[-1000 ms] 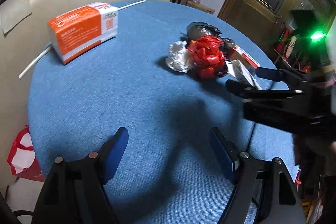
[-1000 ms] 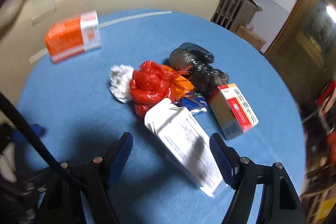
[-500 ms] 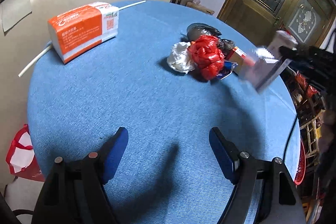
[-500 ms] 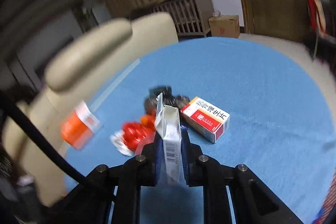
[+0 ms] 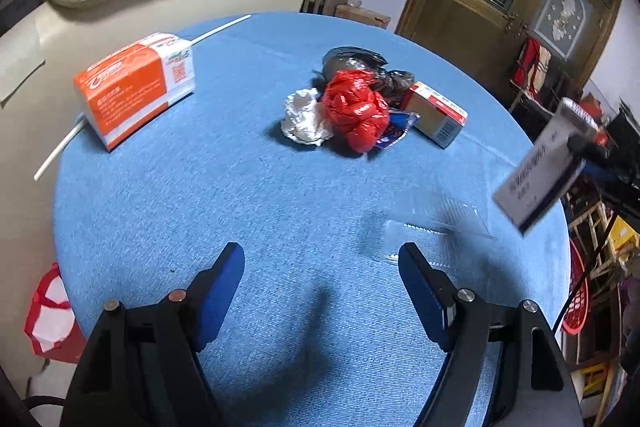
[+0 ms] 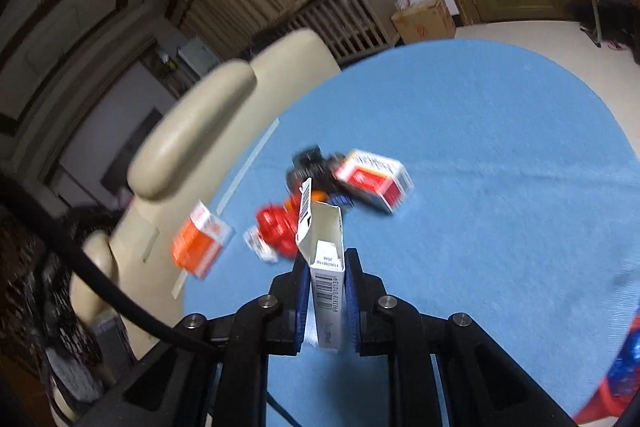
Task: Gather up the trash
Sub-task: 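Grasp the clear plastic tray with the left tool while the right tool holds the white box, then drop the white box into the red basket with the right tool while the left tool carries the tray there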
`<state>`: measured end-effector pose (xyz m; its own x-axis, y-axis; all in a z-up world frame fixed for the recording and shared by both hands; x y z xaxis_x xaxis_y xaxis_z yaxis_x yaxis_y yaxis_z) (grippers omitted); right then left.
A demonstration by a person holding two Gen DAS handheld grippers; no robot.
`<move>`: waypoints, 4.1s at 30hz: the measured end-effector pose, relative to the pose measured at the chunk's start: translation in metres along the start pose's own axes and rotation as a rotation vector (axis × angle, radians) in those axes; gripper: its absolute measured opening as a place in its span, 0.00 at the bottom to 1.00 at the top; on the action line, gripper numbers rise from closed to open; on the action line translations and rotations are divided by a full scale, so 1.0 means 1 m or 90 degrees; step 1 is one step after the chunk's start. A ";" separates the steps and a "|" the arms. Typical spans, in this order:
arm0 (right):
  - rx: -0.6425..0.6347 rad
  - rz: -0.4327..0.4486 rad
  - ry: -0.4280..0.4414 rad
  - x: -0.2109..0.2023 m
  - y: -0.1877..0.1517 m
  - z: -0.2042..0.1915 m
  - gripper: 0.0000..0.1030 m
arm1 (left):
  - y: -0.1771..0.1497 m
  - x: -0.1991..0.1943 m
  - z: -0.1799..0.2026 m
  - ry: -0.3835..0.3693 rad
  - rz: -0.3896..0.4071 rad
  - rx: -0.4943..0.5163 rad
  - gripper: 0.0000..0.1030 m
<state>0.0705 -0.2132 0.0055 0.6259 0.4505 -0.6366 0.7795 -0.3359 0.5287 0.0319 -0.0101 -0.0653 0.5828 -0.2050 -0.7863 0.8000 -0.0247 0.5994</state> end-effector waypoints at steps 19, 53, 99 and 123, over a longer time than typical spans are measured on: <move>0.016 -0.043 -0.141 0.062 -0.017 0.054 0.17 | 0.003 0.010 0.018 0.009 -0.014 0.023 0.77; 0.077 0.024 -0.099 -0.005 -0.027 0.078 0.17 | 0.015 0.039 0.106 -0.118 -0.011 0.228 0.85; 0.126 0.048 -0.083 -0.032 -0.041 0.094 0.17 | 0.006 0.052 0.093 -0.185 -0.032 0.302 0.06; 0.169 0.134 -0.121 -0.101 -0.042 0.136 0.17 | 0.044 0.001 0.163 -0.229 0.068 0.276 0.02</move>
<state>-0.0221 -0.3568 -0.0285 0.7467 0.1953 -0.6359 0.5972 -0.6177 0.5116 0.0445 -0.1710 -0.0156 0.5111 -0.5472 -0.6628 0.5635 -0.3689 0.7391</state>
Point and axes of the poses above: each gripper's, at about its wrist camera, not at the fingertips, and x roughly the way its jaws point, z to its right, y to its top, the point moved 6 cm from there along x, roughly the way its jaws point, and after that the axes turned 5 degrees about x, right-handed, at the moved point
